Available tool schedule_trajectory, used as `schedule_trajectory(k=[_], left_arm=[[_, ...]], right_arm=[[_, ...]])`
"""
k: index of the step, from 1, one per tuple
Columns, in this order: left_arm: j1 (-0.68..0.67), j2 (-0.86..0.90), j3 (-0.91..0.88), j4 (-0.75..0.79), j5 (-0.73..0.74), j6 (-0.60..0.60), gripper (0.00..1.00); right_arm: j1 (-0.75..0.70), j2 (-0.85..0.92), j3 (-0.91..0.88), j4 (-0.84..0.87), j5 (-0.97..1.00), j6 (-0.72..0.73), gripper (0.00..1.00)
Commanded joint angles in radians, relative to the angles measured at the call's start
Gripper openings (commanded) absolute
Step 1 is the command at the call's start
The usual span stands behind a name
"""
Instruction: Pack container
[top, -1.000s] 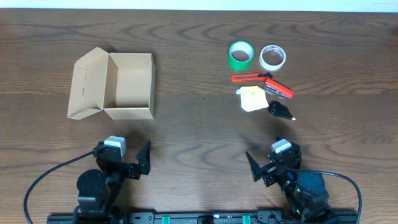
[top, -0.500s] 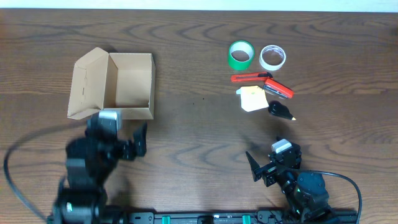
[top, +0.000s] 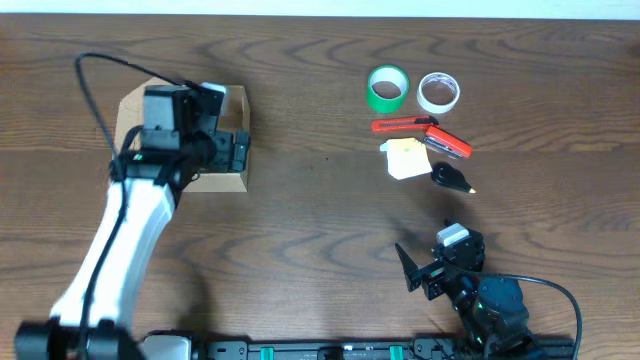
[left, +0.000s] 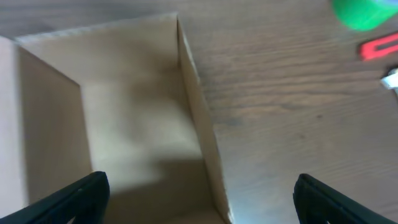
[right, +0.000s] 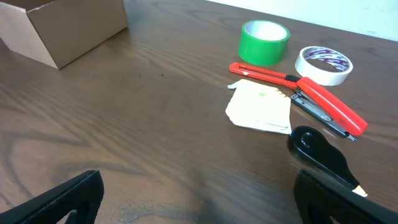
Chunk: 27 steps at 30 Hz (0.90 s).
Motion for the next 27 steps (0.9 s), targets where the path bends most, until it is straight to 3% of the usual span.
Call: schedule_trajectory(k=[1,5,14,15,16,17,18,24,27], left_arm=[[-0.003,0.078,0.016,0.045,0.026,0.02,0.95],[-0.004,0.16,0.015,0.099,0.103,0.02,0.95],[-0.035,0.288,0.015,0.139,0.093,0.026,0.96],[-0.036,0.296,0.016,0.143,0.091,0.034,0.89],[-0.037,0.303,0.016,0.144,0.09,0.04,0.64],[-0.038,0.307,0.016,0.146,0.08,0.043,0.27],[-0.039,0.309,0.016,0.149,0.067,0.042,0.06],[-0.08,0.307,0.041,0.136,-0.017,0.052,0.05],[-0.14,0.307,0.085,0.095,-0.039,0.126,0.05]], right_arm=[[0.013,-0.006,-0.003,0.001,0.006,0.014,0.99],[0.013,-0.006,-0.003,0.001,0.006,0.014,0.99],[0.013,-0.006,-0.003,0.002,0.006,0.014,0.99],[0.013,-0.006,-0.003,0.001,0.006,0.014,0.99],[0.013,-0.006,-0.003,0.001,0.006,0.014,0.99],[0.013,-0.006,-0.003,0.002,0.006,0.014,0.99],[0.013,-0.006,-0.003,0.002,0.006,0.014,0.99],[0.013,-0.006,-0.003,0.001,0.006,0.014,0.99],[0.013,-0.006,-0.003,0.002,0.006,0.014,0.99]])
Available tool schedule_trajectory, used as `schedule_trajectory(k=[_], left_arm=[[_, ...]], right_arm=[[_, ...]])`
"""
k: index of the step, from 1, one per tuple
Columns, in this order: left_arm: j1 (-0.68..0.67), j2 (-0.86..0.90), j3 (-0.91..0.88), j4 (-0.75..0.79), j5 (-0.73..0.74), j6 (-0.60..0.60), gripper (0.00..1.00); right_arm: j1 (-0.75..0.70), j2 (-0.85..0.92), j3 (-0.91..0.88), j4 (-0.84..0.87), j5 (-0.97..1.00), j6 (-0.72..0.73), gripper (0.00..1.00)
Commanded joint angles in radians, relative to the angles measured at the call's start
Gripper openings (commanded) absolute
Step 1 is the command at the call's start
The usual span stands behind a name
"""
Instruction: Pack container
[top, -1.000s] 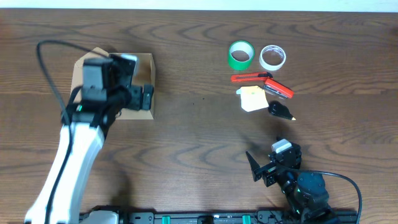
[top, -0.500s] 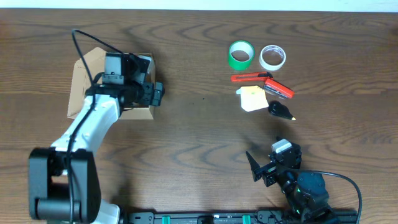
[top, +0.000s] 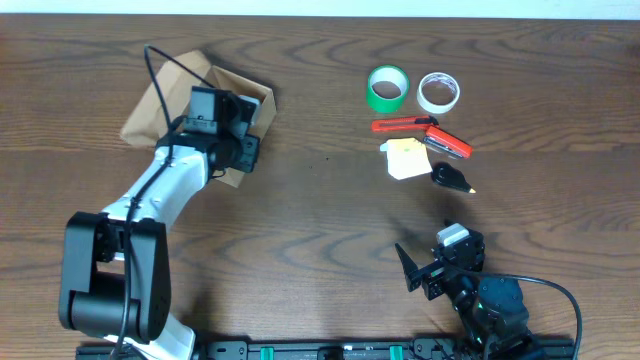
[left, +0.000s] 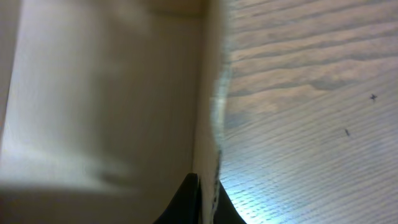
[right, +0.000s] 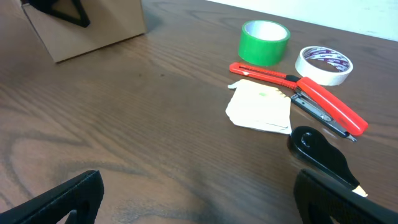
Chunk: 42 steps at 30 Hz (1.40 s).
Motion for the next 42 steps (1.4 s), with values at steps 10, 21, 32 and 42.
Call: schedule_trajectory(k=[10,21,32,42], left_arm=[[-0.287,0.002,0.116,-0.121,-0.035,0.575,0.05],[-0.309,0.002,0.116,-0.295,-0.021,0.835,0.05],[-0.305,0.002,0.117,-0.309,0.114,0.885,0.05],[-0.264,0.002,0.117,-0.309,0.153,0.89,0.08]], right_arm=[[0.013,-0.006,-0.003,0.001,0.006,0.014,0.99],[0.013,-0.006,-0.003,0.001,0.006,0.014,0.99],[0.013,-0.006,-0.003,0.001,0.006,0.014,0.99],[0.013,-0.006,-0.003,0.001,0.006,0.014,0.99]])
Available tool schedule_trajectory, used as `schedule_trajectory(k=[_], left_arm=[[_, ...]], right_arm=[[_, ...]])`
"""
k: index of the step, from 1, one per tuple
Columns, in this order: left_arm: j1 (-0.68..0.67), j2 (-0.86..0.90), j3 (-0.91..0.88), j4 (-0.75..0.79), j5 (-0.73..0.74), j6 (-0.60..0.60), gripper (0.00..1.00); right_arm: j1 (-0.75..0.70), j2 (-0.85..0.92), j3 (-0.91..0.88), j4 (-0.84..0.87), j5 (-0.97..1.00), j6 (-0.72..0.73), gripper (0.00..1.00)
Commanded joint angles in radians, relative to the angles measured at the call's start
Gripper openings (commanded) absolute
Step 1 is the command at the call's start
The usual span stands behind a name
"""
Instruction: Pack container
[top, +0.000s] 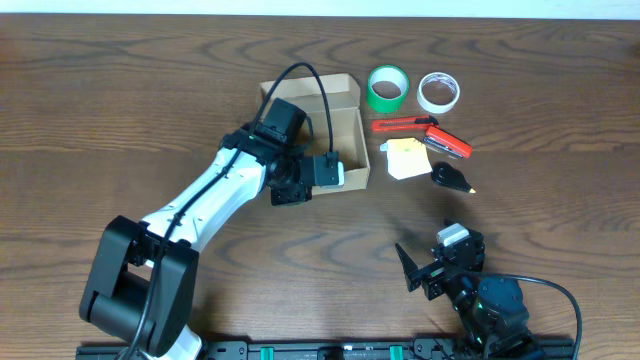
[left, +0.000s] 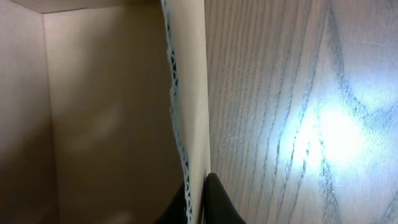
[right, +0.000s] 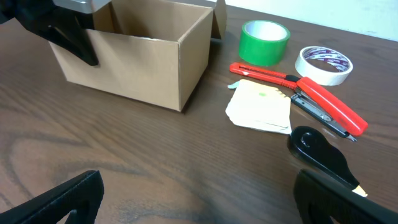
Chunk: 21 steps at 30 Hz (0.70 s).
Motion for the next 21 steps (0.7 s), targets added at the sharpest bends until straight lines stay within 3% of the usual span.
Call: schedule_trajectory(k=[1,2,4,5,6,9,11,15,17,21], left_arm=[[0.021,0.002,0.018,-0.001,0.039,0.021,0.18],[0.024,0.002,0.018,0.0,0.039,0.014,0.35],[0.028,0.002,0.018,0.0,0.04,0.01,0.52],[0.028,0.002,0.018,0.0,0.04,0.01,0.73],[0.028,0.002,0.019,0.0,0.041,0.008,0.84],[0.027,-0.001,0.028,0.002,0.048,-0.064,0.88],[0.027,-0.013,0.049,0.002,0.066,-0.174,0.97],[0.027,-0.058,0.121,-0.029,0.1,-0.386,0.95],[0.027,-0.091,0.161,-0.058,0.1,-0.456,1.0],[0.028,-0.158,0.197,-0.091,0.069,-0.568,0.92]], right_arm=[[0.013,-0.006,-0.003,0.001,0.006,0.014,0.99],[0.013,-0.006,-0.003,0.001,0.006,0.014,0.99],[0.013,-0.006,-0.003,0.001,0.006,0.014,0.99],[0.013,-0.006,-0.003,0.001,0.006,0.014,0.99],[0.013,-0.006,-0.003,0.001,0.006,0.014,0.99],[0.013,-0.006,-0.003,0.001,0.006,0.014,0.99],[0.013,-0.006,-0.003,0.001,0.006,0.014,0.99],[0.013,-0.006,-0.003,0.001,0.006,0.014,0.99],[0.013,-0.006,-0.003,0.001,0.006,0.014,0.99],[0.013,-0.006,-0.003,0.001,0.006,0.014,0.99]])
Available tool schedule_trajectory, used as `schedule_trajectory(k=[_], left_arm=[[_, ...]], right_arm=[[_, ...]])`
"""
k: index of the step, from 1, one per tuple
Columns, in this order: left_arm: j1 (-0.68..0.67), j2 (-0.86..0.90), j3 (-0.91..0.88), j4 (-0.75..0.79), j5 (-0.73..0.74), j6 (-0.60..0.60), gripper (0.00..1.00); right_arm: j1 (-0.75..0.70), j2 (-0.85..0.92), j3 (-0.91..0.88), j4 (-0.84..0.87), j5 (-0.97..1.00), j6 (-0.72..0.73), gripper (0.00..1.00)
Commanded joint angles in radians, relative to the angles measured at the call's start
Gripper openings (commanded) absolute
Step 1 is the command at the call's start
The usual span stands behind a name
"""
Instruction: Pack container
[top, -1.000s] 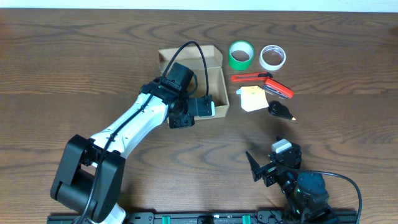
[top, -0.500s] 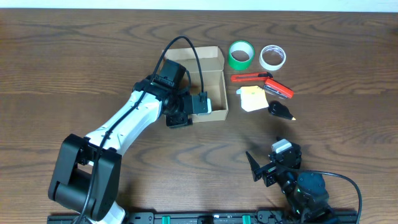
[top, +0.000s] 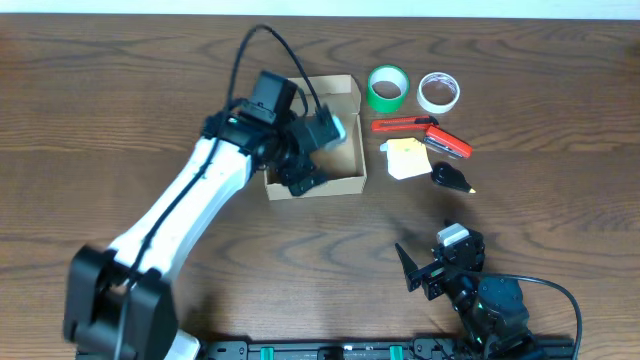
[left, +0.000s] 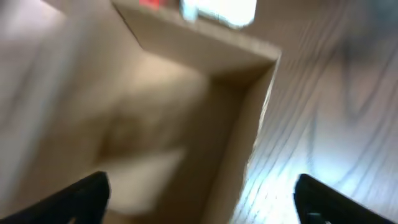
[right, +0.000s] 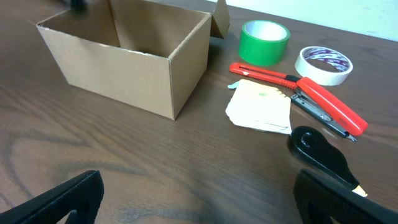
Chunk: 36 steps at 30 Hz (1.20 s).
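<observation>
The open cardboard box (top: 342, 186) stands upright left of the items, its inside blurred in the left wrist view (left: 199, 50) and nothing showing in it. My left gripper (top: 312, 152) hangs open above the box's inside (left: 199, 198), holding nothing. Beside the box lie a green tape roll (top: 388, 88), a white tape roll (top: 438, 92), a red box cutter (top: 400, 125), a red stapler (top: 452, 144), a pale note pad (top: 405, 158) and a small black object (top: 452, 178). My right gripper (top: 425, 270) rests open near the front edge (right: 199, 193).
The right wrist view shows the box (right: 130, 68) at the far left and the items in a cluster at the far right, with bare wood in front of them. The left arm's cable loops above the box.
My left gripper was shut on the box's wall; now it is open and higher above the box. The box sits a little further left. The right arm has not moved.
The box first stood at the table's far left with my left gripper open astride its right wall. Then the gripper was shut on that wall and the box turned. Later the box stood beside the green tape, still held, and now it is let go there.
</observation>
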Motion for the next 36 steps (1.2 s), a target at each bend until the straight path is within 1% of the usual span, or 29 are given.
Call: schedule_trajectory(k=[1,3,5,7,10,11,13,17,24,27,32,36], left_arm=[[0.004,-0.085,0.04,-0.015,-0.042,-0.212,0.92],[0.004,-0.1,0.04,-0.026,-0.188,-0.351,0.93],[0.008,-0.097,0.039,-0.048,-0.327,-0.463,0.94],[0.02,-0.084,0.037,-0.062,-0.407,-0.584,0.95],[0.053,-0.059,0.037,-0.076,-0.425,-0.733,0.91],[0.069,-0.05,0.036,-0.081,-0.423,-0.781,0.91],[0.093,-0.031,0.035,-0.085,-0.419,-0.837,0.92],[0.122,0.016,0.034,-0.085,-0.381,-0.845,0.92],[0.12,0.119,0.034,-0.085,-0.373,-0.834,0.85],[0.124,0.155,0.034,-0.081,-0.393,-0.834,0.79],[0.126,0.169,0.034,-0.08,-0.455,-0.818,0.78],[0.127,0.169,0.034,-0.085,-0.455,-0.811,0.76]], right_arm=[[0.013,-0.006,-0.003,0.001,0.006,0.014,0.99],[0.013,-0.006,-0.003,0.001,0.006,0.014,0.99],[0.013,-0.006,-0.003,0.001,0.006,0.014,0.99],[0.013,-0.006,-0.003,0.001,0.006,0.014,0.99],[0.013,-0.006,-0.003,0.001,0.006,0.014,0.99],[0.013,-0.006,-0.003,0.001,0.006,0.014,0.99],[0.013,-0.006,-0.003,0.001,0.006,0.014,0.99],[0.013,-0.006,-0.003,0.001,0.006,0.014,0.99],[0.013,-0.006,-0.003,0.001,0.006,0.014,0.99],[0.013,-0.006,-0.003,0.001,0.006,0.014,0.99],[0.013,-0.006,-0.003,0.001,0.006,0.014,0.99],[0.013,-0.006,-0.003,0.001,0.006,0.014,0.99]])
